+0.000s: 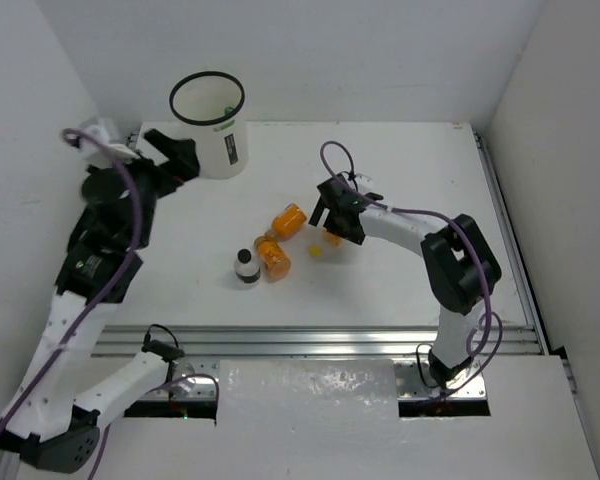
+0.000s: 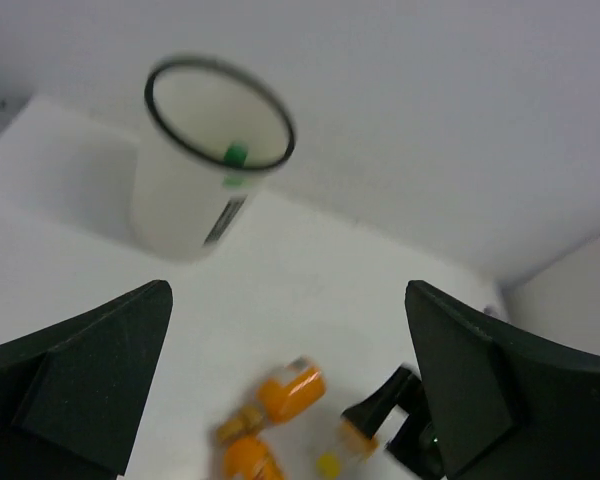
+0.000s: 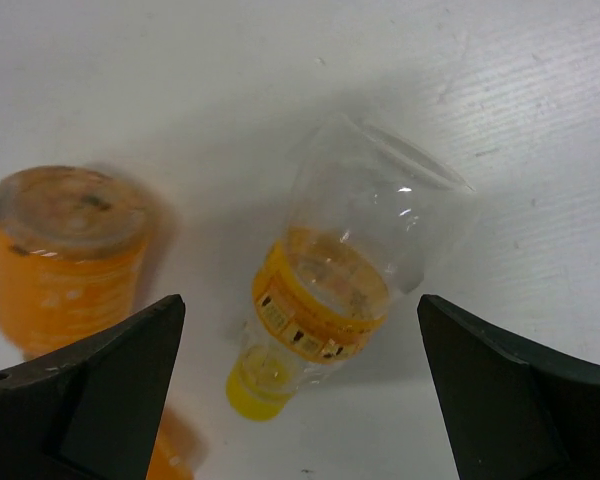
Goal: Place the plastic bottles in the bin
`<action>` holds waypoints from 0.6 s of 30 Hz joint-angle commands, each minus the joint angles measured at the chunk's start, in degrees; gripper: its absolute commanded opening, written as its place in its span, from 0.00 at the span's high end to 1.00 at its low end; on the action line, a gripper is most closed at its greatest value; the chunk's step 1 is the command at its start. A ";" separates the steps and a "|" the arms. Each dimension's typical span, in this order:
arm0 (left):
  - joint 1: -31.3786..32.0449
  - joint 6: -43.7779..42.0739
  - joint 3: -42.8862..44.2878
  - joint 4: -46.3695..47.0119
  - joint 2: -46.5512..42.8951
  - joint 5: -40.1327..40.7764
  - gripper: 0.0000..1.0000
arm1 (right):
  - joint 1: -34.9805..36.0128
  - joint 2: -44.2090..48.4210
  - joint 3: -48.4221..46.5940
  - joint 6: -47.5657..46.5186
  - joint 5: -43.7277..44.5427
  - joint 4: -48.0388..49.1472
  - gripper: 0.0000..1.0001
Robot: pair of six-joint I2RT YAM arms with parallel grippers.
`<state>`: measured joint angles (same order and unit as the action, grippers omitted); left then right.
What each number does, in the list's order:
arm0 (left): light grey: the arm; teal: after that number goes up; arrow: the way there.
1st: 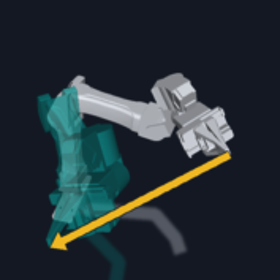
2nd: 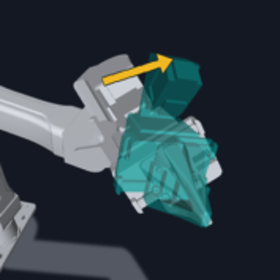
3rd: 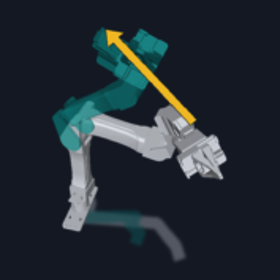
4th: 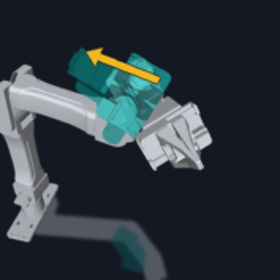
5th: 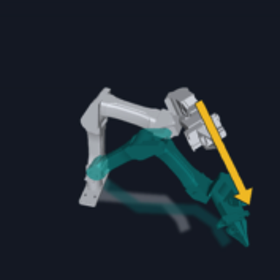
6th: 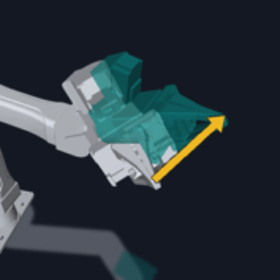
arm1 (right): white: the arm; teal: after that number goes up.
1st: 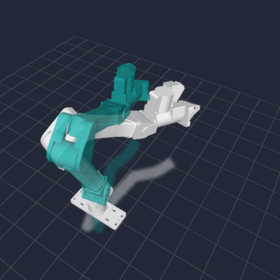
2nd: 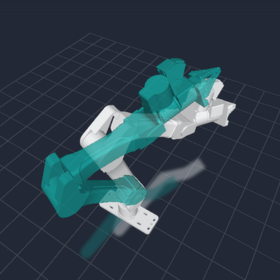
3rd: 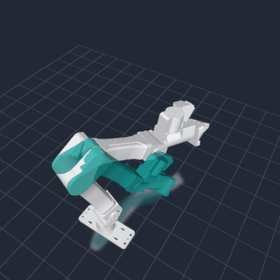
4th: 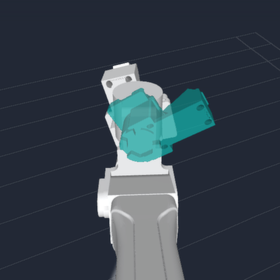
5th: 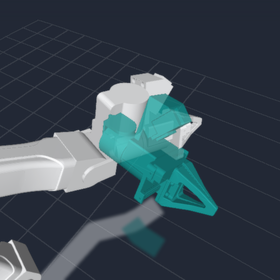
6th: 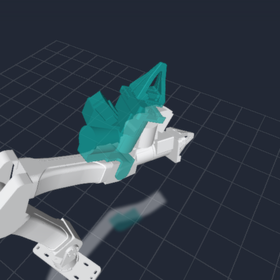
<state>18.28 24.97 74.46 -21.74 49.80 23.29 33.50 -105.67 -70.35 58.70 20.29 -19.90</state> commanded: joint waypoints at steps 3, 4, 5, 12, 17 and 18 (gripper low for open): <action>0.00 -0.36 -7.48 -4.81 4.96 -6.67 0.00 | -0.01 -4.45 -0.50 7.84 2.65 -5.85 0.04; 0.00 -0.28 -8.53 -4.37 4.95 -7.55 0.00 | -0.01 -5.07 -0.41 7.84 2.56 -5.85 0.08; 0.00 -0.27 -8.97 -4.11 4.95 -8.60 0.00 | -0.01 -5.25 -0.32 7.40 2.56 -5.76 0.24; 0.17 0.78 -11.79 3.01 7.49 -28.50 0.00 | 0.43 8.35 15.64 -4.62 2.56 14.04 0.70; 1.31 2.01 -9.77 11.35 14.26 -52.18 0.00 | 0.69 31.94 34.63 -31.98 -22.10 44.19 0.75; 3.06 2.27 -9.86 13.45 14.62 -54.47 0.00 | 0.61 35.41 40.49 -34.50 -28.93 51.03 0.75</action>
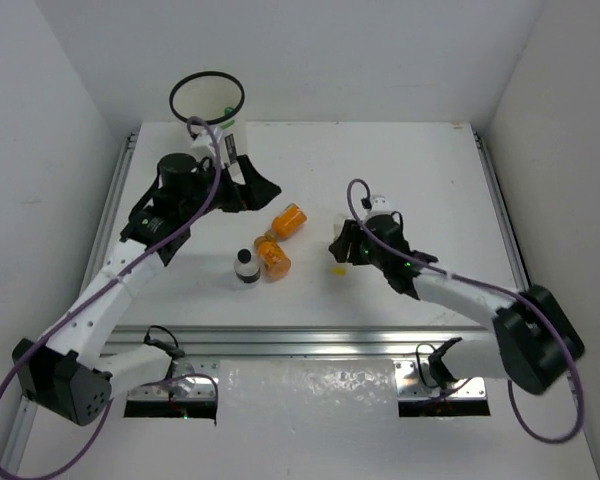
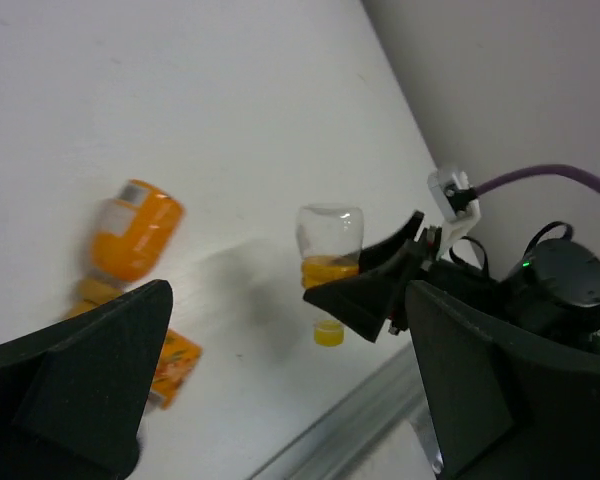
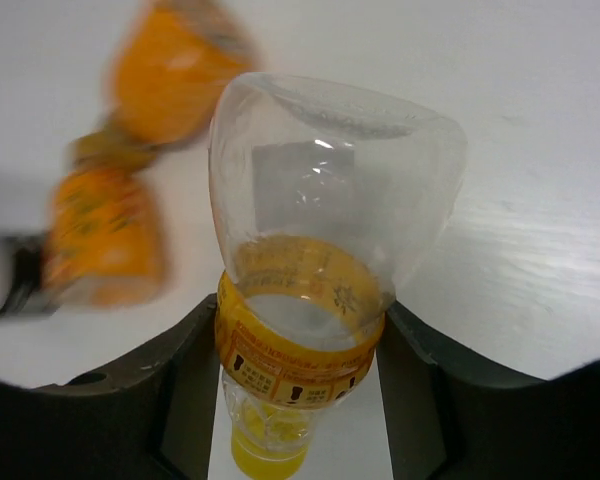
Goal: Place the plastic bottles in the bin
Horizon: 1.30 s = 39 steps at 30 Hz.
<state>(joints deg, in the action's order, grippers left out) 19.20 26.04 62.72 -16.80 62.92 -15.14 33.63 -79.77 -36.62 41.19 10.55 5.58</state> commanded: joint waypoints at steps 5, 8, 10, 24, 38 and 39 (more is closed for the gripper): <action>8.81 0.51 4.33 9.68 6.16 -18.88 0.00 | 0.56 23.84 9.99 -23.26 -39.08 23.60 0.78; 12.95 -0.11 5.22 9.33 9.15 -17.57 0.00 | 0.56 26.76 9.03 -21.94 -41.39 23.34 0.78; 15.76 -0.29 5.75 9.85 10.64 -17.47 0.00 | 0.56 27.38 7.19 -21.50 -42.18 21.76 0.78; 21.23 -0.29 13.56 7.06 16.36 -5.17 1.00 | 0.56 31.16 3.31 -21.50 -29.21 12.90 0.01; -7.86 2.18 45.36 -5.70 31.81 26.03 1.00 | 0.12 36.87 3.83 -14.92 6.34 -17.71 0.01; -8.47 0.43 51.30 -6.05 33.92 27.51 1.00 | 0.12 37.14 4.27 -14.65 5.37 -17.71 0.01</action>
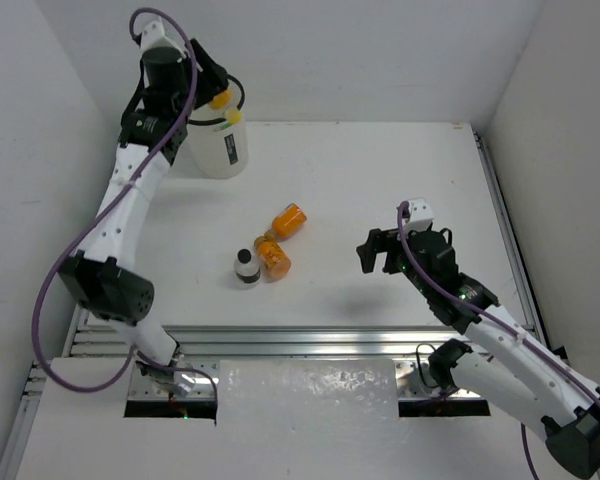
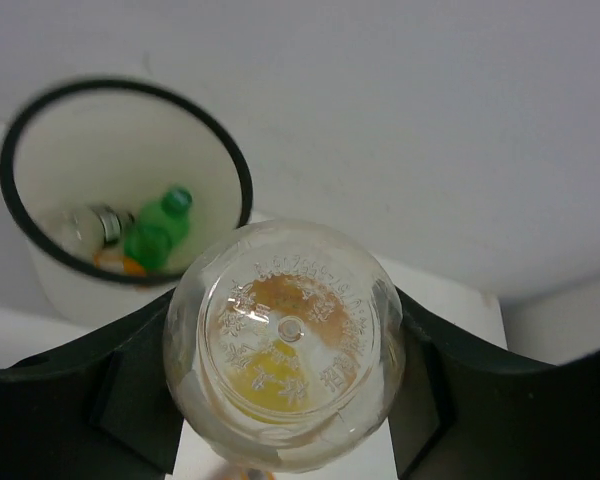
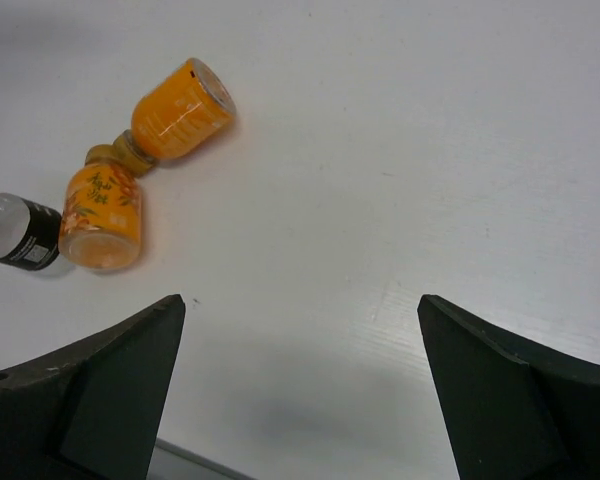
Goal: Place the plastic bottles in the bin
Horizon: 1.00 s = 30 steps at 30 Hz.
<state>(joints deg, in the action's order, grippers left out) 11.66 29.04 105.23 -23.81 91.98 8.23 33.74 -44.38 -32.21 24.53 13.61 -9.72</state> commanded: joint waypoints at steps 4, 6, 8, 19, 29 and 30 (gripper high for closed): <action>-4.18 -6.01 23.33 -0.53 17.49 9.43 1.00 | 0.01 2.54 1.44 2.62 -0.95 -3.29 0.01; -6.38 -8.29 27.91 0.96 20.34 9.52 1.00 | -0.07 2.81 1.88 2.71 -1.47 -3.99 0.01; -7.78 -9.78 28.45 6.04 22.71 9.44 1.00 | 0.01 3.33 2.23 3.15 -3.05 -4.17 0.01; -8.94 -14.36 35.13 10.55 32.39 9.97 0.00 | 0.01 -2.98 3.21 4.55 -15.71 0.66 0.01; -6.74 -3.67 5.01 -1.59 -1.94 -0.55 0.00 | 1.33 -34.69 -16.73 2.80 -29.60 6.30 0.02; -6.48 -2.24 -1.11 -0.46 -11.12 -1.97 0.00 | 1.85 -37.16 -19.10 3.41 -30.47 5.94 0.01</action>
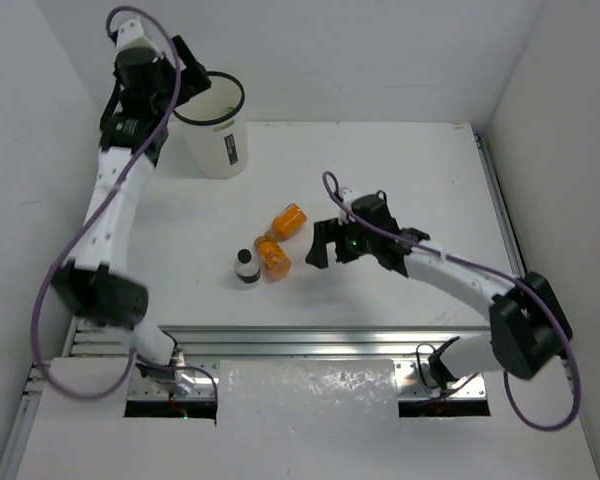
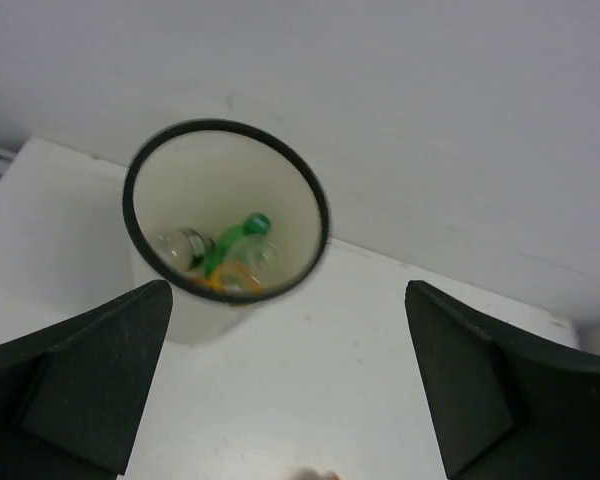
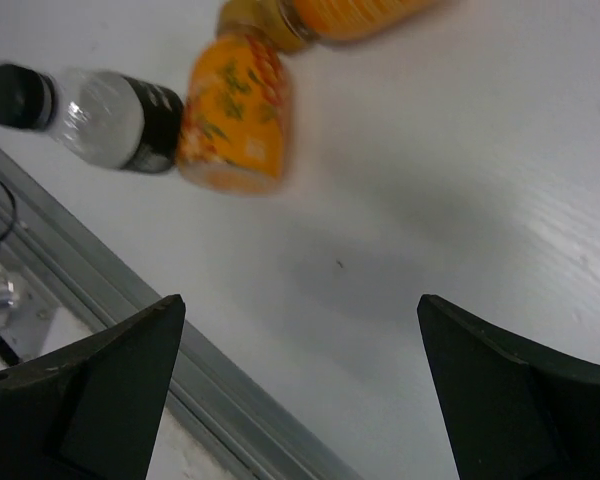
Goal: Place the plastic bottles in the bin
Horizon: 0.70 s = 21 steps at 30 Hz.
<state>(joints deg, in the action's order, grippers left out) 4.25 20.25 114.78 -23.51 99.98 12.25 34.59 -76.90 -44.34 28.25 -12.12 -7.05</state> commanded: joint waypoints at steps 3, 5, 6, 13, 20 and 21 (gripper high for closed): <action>1.55 10.60 -34.57 4.33 -36.40 -11.10 0.00 | 2.41 -13.60 -16.04 1.10 -6.25 -0.41 0.01; 1.90 11.65 -46.94 5.31 -43.26 -11.98 0.00 | 2.94 -19.67 -22.61 1.98 -6.08 -4.44 0.01; 1.90 11.04 -49.71 4.97 -48.25 -11.99 0.00 | 3.29 -21.60 -24.72 1.98 -6.07 -5.60 0.01; 1.99 1.22 -59.49 -4.35 -57.88 -15.95 0.00 | 6.54 -31.64 -33.09 0.75 -8.36 -10.44 0.04; 1.99 -1.44 -67.31 -5.76 -62.28 -13.13 0.00 | 7.25 -36.99 -32.40 1.72 -7.83 -9.21 0.11; 1.99 -1.35 -68.45 -5.24 -62.37 -13.56 0.00 | 7.25 -37.35 -32.13 1.89 -7.83 -8.34 0.11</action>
<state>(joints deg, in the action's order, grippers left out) 6.00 20.84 47.31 -30.96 39.38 -1.15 41.58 -113.47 -75.16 29.39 -19.55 -16.95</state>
